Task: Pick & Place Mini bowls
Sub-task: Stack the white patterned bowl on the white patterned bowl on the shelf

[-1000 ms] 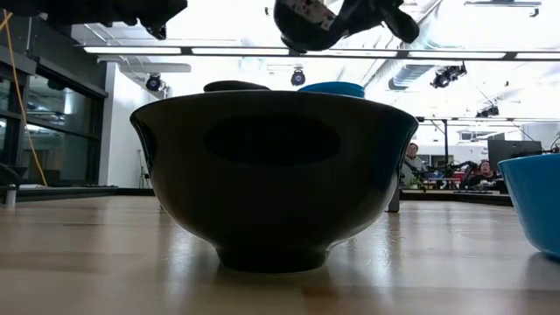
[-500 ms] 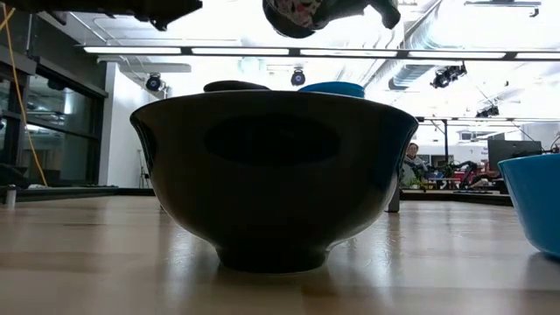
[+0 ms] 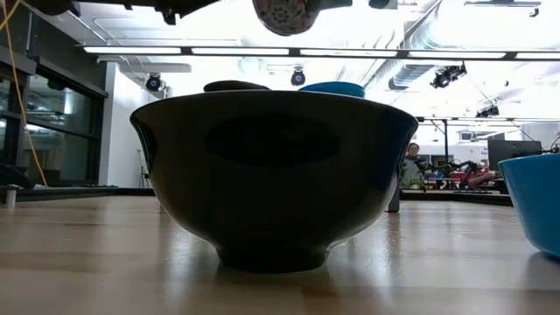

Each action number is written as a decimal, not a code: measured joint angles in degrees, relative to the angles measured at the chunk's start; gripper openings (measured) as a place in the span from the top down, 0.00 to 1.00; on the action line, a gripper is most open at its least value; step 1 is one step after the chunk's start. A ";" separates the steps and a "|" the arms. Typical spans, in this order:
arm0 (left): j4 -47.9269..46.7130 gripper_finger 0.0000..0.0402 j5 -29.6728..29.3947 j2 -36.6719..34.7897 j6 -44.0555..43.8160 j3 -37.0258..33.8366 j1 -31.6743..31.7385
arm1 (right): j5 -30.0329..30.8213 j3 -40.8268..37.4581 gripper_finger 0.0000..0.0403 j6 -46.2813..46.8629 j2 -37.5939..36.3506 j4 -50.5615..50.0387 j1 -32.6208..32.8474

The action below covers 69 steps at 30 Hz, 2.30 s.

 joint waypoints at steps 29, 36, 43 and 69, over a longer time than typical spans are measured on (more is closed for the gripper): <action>-0.65 0.58 -14.28 19.20 1.51 15.39 -1.01 | 1.22 0.00 0.99 -6.02 0.92 2.49 -0.39; -0.77 0.58 -19.11 19.52 1.25 15.39 -1.04 | -4.60 0.02 0.99 -5.96 0.95 1.72 -0.12; -0.77 0.58 -21.81 19.60 1.27 15.41 -1.10 | -7.69 0.02 0.99 -4.77 0.97 0.97 0.00; -2.46 0.96 -27.20 20.28 -7.49 15.40 -0.65 | -12.48 0.02 0.80 -4.48 1.05 -0.43 0.55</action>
